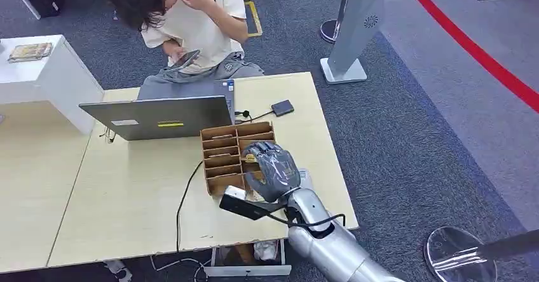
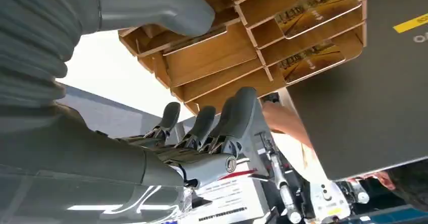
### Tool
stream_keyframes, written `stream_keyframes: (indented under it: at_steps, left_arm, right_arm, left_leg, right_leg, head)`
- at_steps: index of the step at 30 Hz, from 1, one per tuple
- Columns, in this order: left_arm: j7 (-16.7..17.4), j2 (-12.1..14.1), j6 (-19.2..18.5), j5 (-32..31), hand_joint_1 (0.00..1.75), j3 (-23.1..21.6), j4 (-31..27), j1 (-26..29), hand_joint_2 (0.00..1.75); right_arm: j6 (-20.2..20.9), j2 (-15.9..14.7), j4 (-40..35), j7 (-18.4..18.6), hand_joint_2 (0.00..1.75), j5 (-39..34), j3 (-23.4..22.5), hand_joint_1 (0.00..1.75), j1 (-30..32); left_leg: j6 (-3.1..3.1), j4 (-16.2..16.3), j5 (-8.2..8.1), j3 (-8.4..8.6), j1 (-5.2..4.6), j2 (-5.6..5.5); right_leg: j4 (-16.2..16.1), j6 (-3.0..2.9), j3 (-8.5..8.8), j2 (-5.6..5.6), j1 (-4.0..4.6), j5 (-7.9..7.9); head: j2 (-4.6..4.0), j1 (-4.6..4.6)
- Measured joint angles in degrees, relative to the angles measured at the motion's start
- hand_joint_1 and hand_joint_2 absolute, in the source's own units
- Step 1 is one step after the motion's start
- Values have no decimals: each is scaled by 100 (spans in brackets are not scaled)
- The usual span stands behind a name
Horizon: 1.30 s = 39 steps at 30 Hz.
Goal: Pass the card to the sensor for recognition and then transmit it.
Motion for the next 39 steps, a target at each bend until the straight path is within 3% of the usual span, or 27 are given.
stream_keyframes:
  at_steps: [39]
  left_arm:
    - [9,-7,-50,42,0,28,0,-4,0]
  right_arm:
    - [227,367,516,-11,175,109,0,72,-105]
  left_leg:
    - [0,0,0,0,0,0]
  right_leg:
    - [0,0,0,0,0,0]
  head:
    - [0,2]
